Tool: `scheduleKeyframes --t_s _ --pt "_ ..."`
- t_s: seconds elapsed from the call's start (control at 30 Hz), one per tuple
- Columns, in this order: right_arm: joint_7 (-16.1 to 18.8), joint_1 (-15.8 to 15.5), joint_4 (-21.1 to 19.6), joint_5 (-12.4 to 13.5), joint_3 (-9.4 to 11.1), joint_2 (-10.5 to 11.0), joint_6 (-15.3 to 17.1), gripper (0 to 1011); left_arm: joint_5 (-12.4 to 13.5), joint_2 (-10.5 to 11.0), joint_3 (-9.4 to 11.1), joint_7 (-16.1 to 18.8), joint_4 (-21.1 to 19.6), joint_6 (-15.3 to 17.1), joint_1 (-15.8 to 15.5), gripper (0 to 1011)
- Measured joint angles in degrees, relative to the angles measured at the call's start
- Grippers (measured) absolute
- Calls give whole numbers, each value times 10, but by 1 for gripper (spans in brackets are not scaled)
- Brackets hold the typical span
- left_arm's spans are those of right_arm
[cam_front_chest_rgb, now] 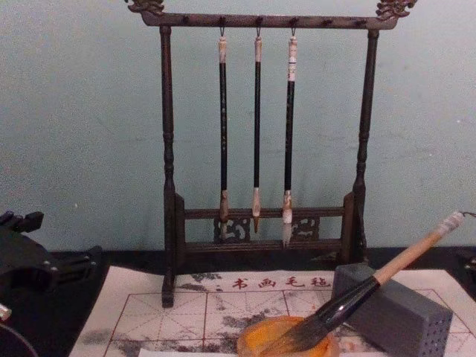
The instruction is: Pick up the brush from the inkstone, write on the paper, then place the brush back to its original position.
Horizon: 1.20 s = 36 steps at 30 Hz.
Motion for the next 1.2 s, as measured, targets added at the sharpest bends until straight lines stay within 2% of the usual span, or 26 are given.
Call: scheduleKeyframes --t_s 1.2 --pt "0 0 0 0 0 0 0 1000 0 0 0 0 0 0 0 1001"
